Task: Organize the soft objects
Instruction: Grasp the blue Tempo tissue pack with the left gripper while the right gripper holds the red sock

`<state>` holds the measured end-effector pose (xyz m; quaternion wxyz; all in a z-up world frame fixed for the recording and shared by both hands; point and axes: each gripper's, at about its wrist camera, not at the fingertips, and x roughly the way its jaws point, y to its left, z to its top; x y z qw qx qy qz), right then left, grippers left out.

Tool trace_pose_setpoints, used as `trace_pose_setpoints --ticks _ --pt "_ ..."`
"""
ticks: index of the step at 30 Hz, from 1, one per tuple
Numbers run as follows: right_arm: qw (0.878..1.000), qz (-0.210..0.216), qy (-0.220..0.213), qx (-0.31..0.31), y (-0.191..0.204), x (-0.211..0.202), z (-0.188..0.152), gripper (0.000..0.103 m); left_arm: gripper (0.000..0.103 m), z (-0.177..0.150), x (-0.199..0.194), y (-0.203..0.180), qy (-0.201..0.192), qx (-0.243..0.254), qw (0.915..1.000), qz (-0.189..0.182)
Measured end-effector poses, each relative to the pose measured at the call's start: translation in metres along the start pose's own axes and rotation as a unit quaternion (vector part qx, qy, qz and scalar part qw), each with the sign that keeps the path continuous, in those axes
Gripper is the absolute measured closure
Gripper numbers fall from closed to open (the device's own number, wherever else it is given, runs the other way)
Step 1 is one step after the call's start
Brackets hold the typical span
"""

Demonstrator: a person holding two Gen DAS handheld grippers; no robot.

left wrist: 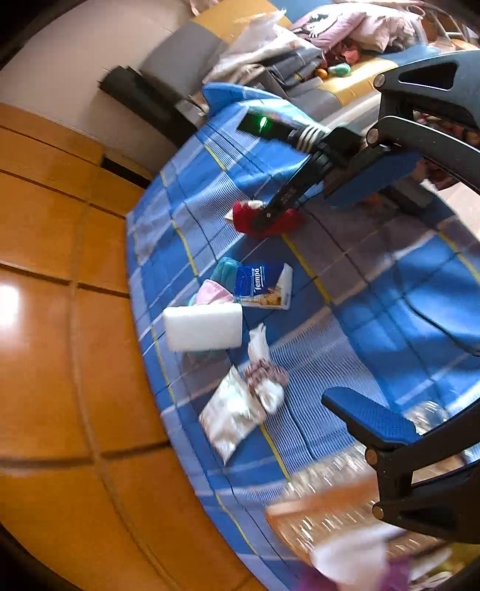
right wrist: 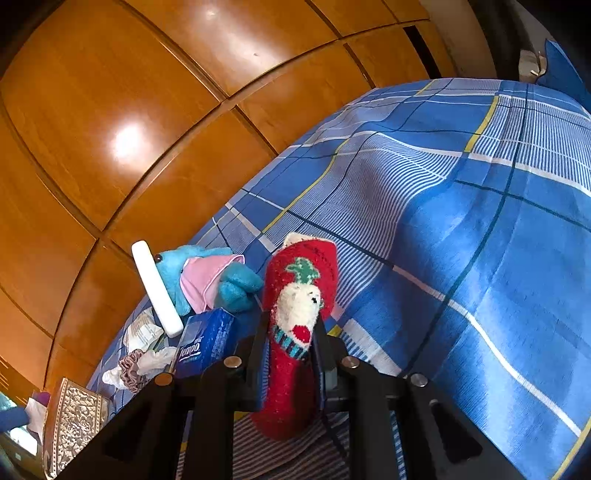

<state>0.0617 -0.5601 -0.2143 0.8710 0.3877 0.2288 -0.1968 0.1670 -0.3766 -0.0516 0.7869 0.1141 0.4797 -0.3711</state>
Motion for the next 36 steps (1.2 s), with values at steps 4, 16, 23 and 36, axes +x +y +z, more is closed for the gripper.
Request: trace_pose_setpoints --ticks 4,16,23,36 --pt "1.0 0.005 -0.004 0.002 -0.002 -0.001 -0.001 0.085 0.004 0.02 0.05 -0.005 0.035 0.013 0.999 0.025" --pt "1.0 0.008 -0.013 0.005 -0.004 -0.002 -0.002 0.087 0.015 0.05 0.145 0.0 0.098 -0.003 0.9951 0.014" --pt "1.0 0.01 -0.015 0.006 -0.004 -0.003 -0.003 0.087 0.021 0.051 0.162 -0.002 0.097 0.001 0.9952 0.015" --pt "1.0 0.008 -0.017 0.005 -0.003 -0.002 -0.003 0.087 0.05 0.024 0.142 -0.006 0.076 0.028 0.9963 0.03"
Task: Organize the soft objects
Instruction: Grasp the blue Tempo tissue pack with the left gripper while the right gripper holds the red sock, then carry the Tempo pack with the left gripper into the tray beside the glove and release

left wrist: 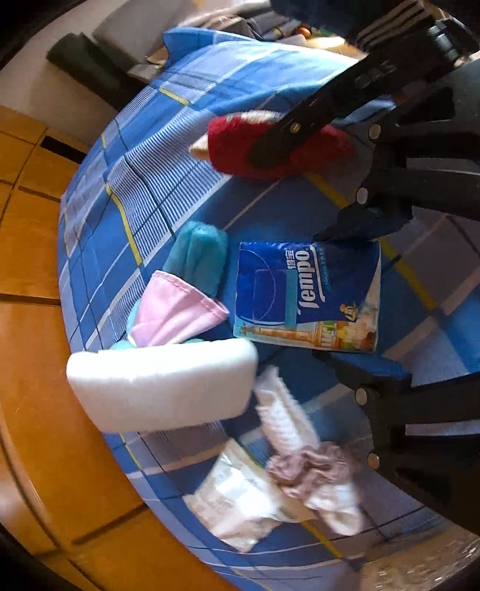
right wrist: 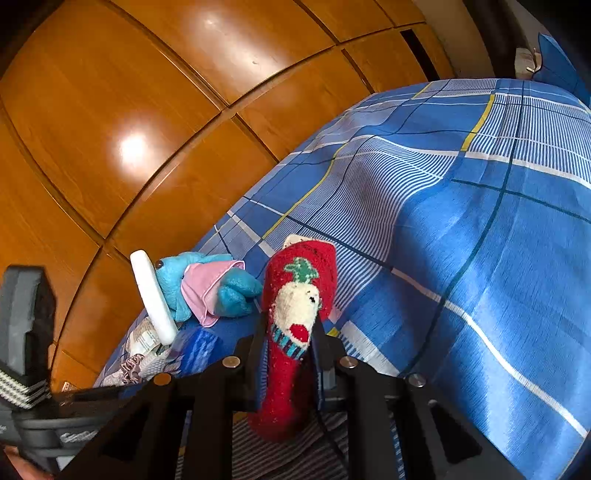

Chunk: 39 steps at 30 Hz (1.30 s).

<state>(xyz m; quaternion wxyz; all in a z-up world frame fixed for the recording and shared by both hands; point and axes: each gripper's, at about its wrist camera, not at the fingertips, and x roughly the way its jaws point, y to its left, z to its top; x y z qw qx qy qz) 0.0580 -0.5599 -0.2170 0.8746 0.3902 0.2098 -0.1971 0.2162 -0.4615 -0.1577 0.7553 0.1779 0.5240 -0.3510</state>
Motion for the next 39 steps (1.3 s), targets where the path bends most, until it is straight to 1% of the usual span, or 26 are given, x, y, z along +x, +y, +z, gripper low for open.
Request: trace_pose_setpoints --ticks 4,8,11,12,16,20,23,27,32,36,39 --pt "1.0 -0.002 0.0 -0.001 0.001 0.0 0.0 0.087 0.05 -0.013 -0.02 -0.001 -0.018 -0.006 0.9998 -0.011" --pt "1.0 -0.004 0.001 -0.003 0.001 0.001 -0.001 0.087 0.05 -0.03 -0.046 -0.002 -0.037 -0.01 0.9988 -0.03" --pt "1.0 -0.007 0.001 -0.004 0.002 0.001 -0.001 0.087 0.05 -0.045 -0.069 0.002 -0.051 -0.017 0.9973 -0.049" --pt "1.0 -0.007 0.001 -0.005 0.002 0.002 -0.001 0.087 0.05 -0.046 -0.072 -0.002 -0.057 -0.015 0.9968 -0.053" --pt "1.0 -0.011 0.002 -0.007 0.003 0.002 -0.001 0.087 0.05 -0.063 -0.101 0.002 -0.078 -0.017 0.9946 -0.066" --pt "1.0 -0.013 0.003 -0.009 0.003 0.002 -0.001 0.087 0.05 -0.081 -0.129 0.008 -0.1 -0.017 0.9923 -0.072" --pt "1.0 -0.015 0.003 -0.01 0.003 0.002 -0.001 0.087 0.05 -0.099 -0.159 0.017 -0.126 -0.014 0.9893 -0.072" --pt "1.0 -0.015 0.004 -0.011 0.003 0.002 -0.002 0.087 0.05 -0.123 -0.197 0.037 -0.154 -0.026 0.985 -0.074" --pt "1.0 -0.022 0.005 -0.015 0.004 0.003 -0.002 0.087 0.05 -0.15 -0.242 0.074 -0.198 -0.053 0.977 -0.06" --pt "0.999 -0.026 0.006 -0.017 0.006 0.004 -0.003 0.087 0.05 -0.172 -0.276 0.114 -0.229 -0.093 0.9676 -0.05" --pt "0.999 -0.029 0.007 -0.019 0.006 0.004 -0.003 0.087 0.05 -0.19 -0.296 0.148 -0.25 -0.126 0.9594 -0.031"
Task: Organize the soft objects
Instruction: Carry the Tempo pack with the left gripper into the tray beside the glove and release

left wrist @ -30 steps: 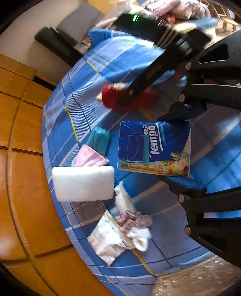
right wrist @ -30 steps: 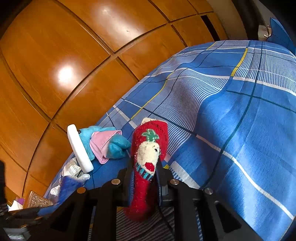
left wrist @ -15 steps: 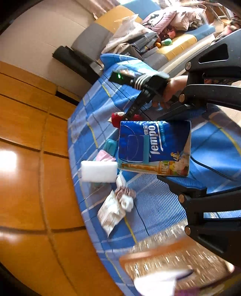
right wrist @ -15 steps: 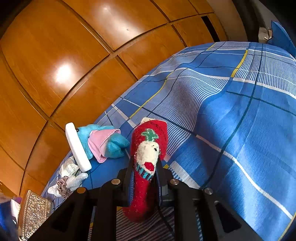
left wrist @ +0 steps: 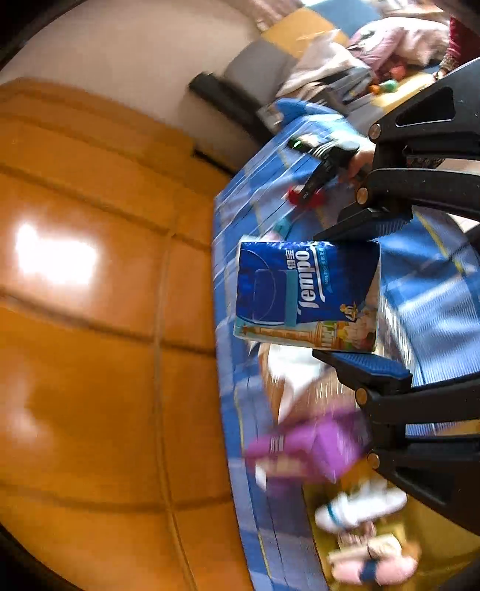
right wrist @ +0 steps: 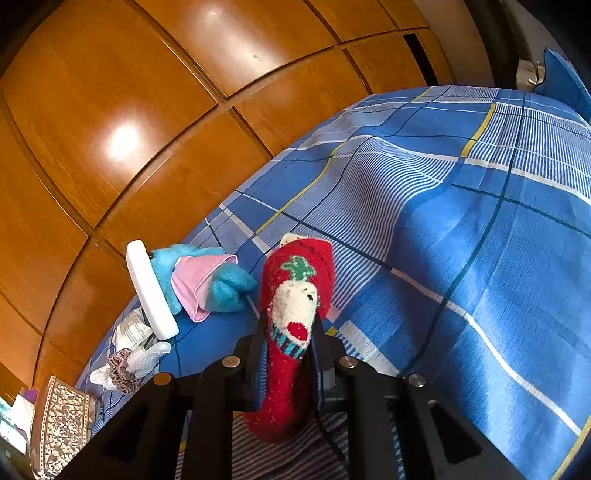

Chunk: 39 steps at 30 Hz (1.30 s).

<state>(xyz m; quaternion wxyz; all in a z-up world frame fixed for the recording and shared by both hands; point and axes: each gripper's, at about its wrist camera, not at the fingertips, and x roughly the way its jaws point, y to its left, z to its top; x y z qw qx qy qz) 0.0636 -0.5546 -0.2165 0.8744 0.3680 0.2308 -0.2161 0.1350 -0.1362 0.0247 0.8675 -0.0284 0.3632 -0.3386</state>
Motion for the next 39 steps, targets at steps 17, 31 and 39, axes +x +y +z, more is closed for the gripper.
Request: trace_pose_setpoints --ticks 17,31,39 --pt "0.999 -0.03 0.001 -0.024 0.008 0.0 -0.001 0.087 0.05 -0.043 0.034 0.208 0.046 -0.218 0.9688 0.109" --pt "0.999 -0.034 0.001 -0.026 0.01 0.0 -0.002 0.087 0.043 -0.05 0.098 0.226 0.088 -0.223 0.9648 0.108" --pt "0.999 -0.034 0.001 -0.026 0.01 0.0 -0.002 0.086 0.024 -0.049 0.081 0.223 0.058 -0.24 0.963 0.109"
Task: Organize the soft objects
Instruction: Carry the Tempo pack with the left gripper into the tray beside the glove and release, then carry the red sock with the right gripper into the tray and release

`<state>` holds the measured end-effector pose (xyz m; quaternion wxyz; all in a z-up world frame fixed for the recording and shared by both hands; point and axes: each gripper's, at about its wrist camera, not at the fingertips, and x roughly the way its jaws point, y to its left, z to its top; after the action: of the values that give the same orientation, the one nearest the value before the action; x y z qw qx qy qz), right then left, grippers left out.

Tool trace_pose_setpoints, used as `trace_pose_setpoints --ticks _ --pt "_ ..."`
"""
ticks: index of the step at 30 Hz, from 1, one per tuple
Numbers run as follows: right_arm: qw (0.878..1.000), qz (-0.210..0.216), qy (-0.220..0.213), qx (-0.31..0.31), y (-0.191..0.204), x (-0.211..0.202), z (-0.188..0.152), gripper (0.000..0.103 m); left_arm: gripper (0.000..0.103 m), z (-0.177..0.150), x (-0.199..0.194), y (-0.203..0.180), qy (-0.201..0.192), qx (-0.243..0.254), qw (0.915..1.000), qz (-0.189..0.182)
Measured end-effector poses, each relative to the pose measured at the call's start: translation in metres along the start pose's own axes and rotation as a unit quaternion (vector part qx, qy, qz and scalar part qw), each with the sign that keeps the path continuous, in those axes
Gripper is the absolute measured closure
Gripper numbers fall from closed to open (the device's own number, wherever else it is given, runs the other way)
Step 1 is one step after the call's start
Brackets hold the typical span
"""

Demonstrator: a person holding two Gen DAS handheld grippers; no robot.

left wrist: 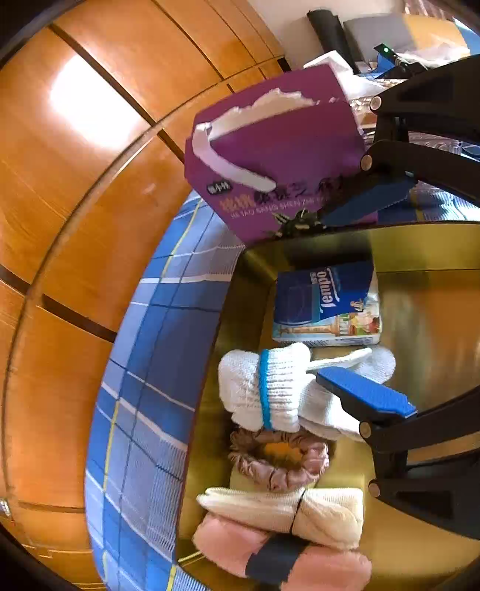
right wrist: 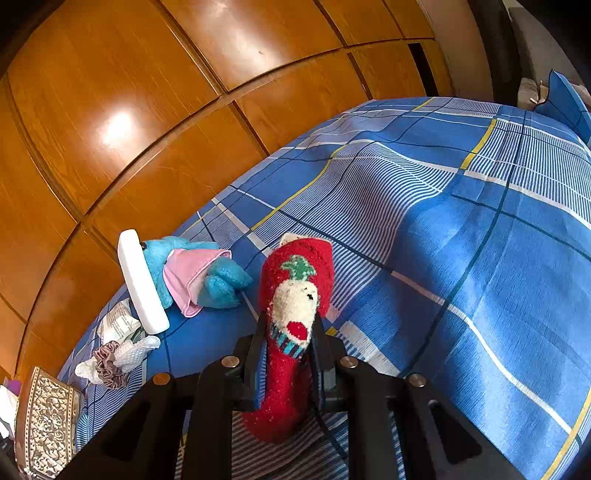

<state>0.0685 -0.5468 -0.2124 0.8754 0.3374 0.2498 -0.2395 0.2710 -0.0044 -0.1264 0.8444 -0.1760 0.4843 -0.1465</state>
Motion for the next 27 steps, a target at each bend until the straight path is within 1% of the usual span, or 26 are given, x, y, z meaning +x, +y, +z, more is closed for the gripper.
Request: trace_pose_setpoints --ticks 2,4,6,7,9,11,13,17,21,24,27 --pt "1.0 -0.001 0.0 0.0 0.0 0.0 0.0 0.086 0.023 -0.003 -0.008 -0.002 -0.012 0.008 0.9998 0.011" --pt "1.0 -0.005 0.002 -0.004 0.002 0.0 0.0 0.086 0.021 -0.009 -0.017 -0.005 -0.024 0.022 0.999 0.032" --pt "1.0 -0.017 0.005 -0.011 0.005 0.001 0.001 0.086 0.02 -0.015 -0.023 -0.007 -0.028 0.036 0.9979 0.047" --pt "0.999 -0.033 0.008 -0.022 0.01 0.0 0.002 0.086 0.02 -0.018 -0.026 -0.008 -0.027 0.043 0.9974 0.051" --pt "0.996 -0.064 0.009 -0.068 0.028 -0.004 0.004 0.085 0.02 -0.025 -0.032 -0.01 -0.029 0.061 0.9958 0.062" --pt "0.993 -0.061 0.004 -0.106 0.044 -0.013 0.003 0.085 0.02 -0.03 -0.036 -0.012 -0.028 0.076 0.9942 0.07" --pt "0.991 -0.042 -0.003 -0.125 0.062 -0.028 0.003 0.085 0.02 -0.036 -0.04 -0.012 -0.03 0.087 0.993 0.075" --pt "0.99 -0.003 -0.014 -0.14 0.093 -0.062 0.004 0.085 0.02 -0.045 -0.046 -0.011 -0.023 0.089 0.9936 0.066" --pt "0.987 0.04 -0.022 -0.153 0.129 -0.099 0.001 0.085 0.02 -0.052 -0.053 -0.01 -0.027 0.093 0.9934 0.061" --pt "0.98 0.078 -0.021 -0.179 0.161 -0.123 -0.008 0.085 0.019 -0.058 -0.06 -0.008 -0.03 0.1 0.9928 0.06" --pt "0.971 0.121 -0.007 -0.207 0.194 -0.142 -0.022 0.085 0.019 -0.061 -0.067 -0.004 -0.032 0.114 0.991 0.063"
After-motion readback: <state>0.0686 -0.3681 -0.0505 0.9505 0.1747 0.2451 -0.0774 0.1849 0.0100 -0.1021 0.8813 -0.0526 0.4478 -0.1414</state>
